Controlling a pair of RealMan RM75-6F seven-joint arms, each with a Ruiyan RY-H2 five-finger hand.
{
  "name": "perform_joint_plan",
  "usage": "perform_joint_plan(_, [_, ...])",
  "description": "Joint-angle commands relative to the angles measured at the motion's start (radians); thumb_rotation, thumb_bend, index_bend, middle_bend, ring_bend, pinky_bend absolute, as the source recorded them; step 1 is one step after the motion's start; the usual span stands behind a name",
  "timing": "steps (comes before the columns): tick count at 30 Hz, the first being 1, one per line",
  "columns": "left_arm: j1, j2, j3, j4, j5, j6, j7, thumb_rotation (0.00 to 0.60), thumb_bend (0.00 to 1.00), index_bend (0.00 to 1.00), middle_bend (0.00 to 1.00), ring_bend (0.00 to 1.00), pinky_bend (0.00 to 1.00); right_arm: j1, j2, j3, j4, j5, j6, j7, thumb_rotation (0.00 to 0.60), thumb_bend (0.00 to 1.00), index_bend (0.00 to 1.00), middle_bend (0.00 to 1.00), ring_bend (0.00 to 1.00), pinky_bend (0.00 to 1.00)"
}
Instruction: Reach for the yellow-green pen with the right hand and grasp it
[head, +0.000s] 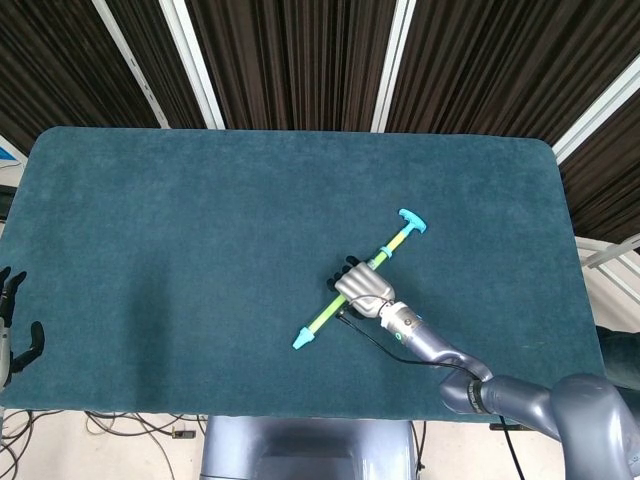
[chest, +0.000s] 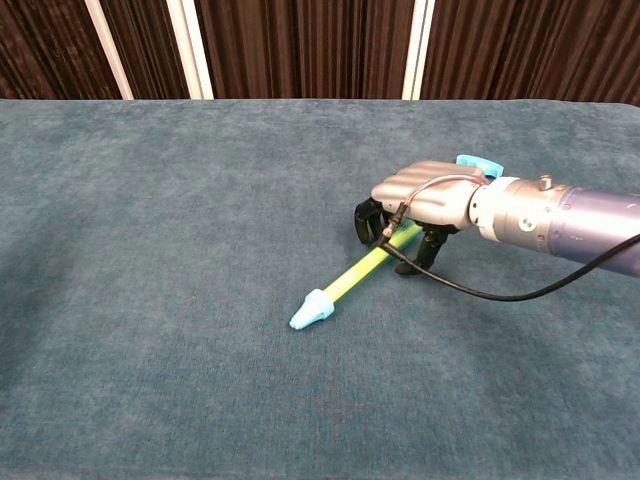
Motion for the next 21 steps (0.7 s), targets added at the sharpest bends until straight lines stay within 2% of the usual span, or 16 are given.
perform_joint_plan(1, [-0.001, 0.001, 0.001, -0.002, -0.001, -0.003, 0.001, 0.600, 0.53, 0.07, 0.00, 0.00, 0.00, 0.003, -0.005, -0.003, 0.003, -0.001, 0.004, 0.008, 0.600, 0.40, 0.43, 0.46, 0.41, 0.18])
perform_joint_plan(7, [-0.001, 0.003, 0.003, -0.004, -0.003, -0.006, -0.004, 0.600, 0.53, 0.07, 0.00, 0.00, 0.00, 0.003, 0.006, -0.016, -0.009, -0.017, 0.022, 0.033, 0.600, 0.49, 0.47, 0.51, 0.46, 0.20])
perform_joint_plan(14, [-0.002, 0.005, 0.005, -0.012, -0.006, -0.012, -0.003, 0.600, 0.53, 0.07, 0.00, 0.00, 0.00, -0.009, 0.058, -0.014, -0.087, -0.029, 0.065, 0.088, 0.600, 0.51, 0.48, 0.52, 0.46, 0.20])
perform_joint_plan(21, [-0.002, 0.008, 0.006, -0.019, -0.009, -0.014, -0.005, 0.600, 0.53, 0.07, 0.00, 0.00, 0.00, -0.036, 0.163, 0.014, -0.214, -0.045, 0.157, 0.118, 0.600, 0.51, 0.49, 0.52, 0.47, 0.20])
